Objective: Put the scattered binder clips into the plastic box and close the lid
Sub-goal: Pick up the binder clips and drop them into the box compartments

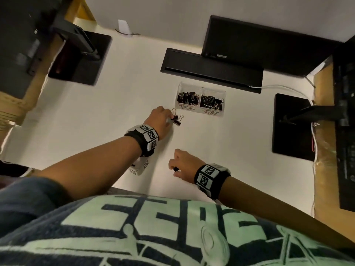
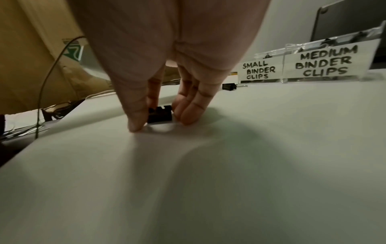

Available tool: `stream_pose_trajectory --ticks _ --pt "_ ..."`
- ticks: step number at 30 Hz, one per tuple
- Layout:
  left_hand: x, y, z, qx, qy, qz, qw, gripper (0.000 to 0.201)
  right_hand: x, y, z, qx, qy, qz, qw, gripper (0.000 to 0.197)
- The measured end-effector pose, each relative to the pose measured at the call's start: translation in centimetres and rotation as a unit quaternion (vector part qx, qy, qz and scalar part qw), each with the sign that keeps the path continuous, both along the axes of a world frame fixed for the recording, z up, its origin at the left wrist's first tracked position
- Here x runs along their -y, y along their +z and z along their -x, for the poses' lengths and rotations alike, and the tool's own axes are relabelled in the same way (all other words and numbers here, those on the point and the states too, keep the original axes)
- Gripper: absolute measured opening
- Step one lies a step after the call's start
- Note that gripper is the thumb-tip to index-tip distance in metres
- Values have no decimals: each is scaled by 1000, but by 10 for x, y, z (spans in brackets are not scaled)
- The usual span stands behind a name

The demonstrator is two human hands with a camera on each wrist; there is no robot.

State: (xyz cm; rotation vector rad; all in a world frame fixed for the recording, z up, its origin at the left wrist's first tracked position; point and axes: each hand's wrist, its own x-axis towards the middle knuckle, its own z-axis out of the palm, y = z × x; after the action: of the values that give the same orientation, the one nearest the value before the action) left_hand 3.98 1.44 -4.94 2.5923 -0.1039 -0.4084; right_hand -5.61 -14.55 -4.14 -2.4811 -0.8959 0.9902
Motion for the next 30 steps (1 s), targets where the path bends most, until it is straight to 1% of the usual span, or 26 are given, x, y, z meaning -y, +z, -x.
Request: stream_pose_trajectory --ticks 3,5,6,8,10,13,17,21,25,27,30 --pt "-1 -7 7 0 11 8 1000 34 6 -2 1 4 -36 -15 999 19" --pt "3 -9 9 3 9 17 1000 39 11 -1 -1 1 -85 -30 996 17" --pt "5 -10 9 6 6 21 1000 40 14 0 -3 -2 -122 -44 992 16" --pt "8 -10 6 8 -4 19 1000 43 19 3 -10 -3 -210 -71 975 14" --pt "10 -10 3 -2 -27 -7 1000 46 23 7 -20 4 -278 -85 957 14" --pt "10 -9 2 -4 -48 -29 998 42 22 9 -40 24 -322 -83 943 17" --pt "4 -10 8 -13 -39 -27 999 29 8 6 -66 50 -325 -70 942 23" --pt "3 -11 21 -39 -31 -30 998 29 -13 -3 -77 84 -293 -51 951 34" --pt "0 -11 26 -64 -18 -41 997 27 -26 -7 -77 98 -237 -7 967 25" --pt "-3 -9 26 -67 -7 -28 997 27 -26 -8 -71 113 -201 16 973 26" --pt "-7 -6 22 -66 7 4 998 25 -21 -11 -62 128 -199 25 971 28"
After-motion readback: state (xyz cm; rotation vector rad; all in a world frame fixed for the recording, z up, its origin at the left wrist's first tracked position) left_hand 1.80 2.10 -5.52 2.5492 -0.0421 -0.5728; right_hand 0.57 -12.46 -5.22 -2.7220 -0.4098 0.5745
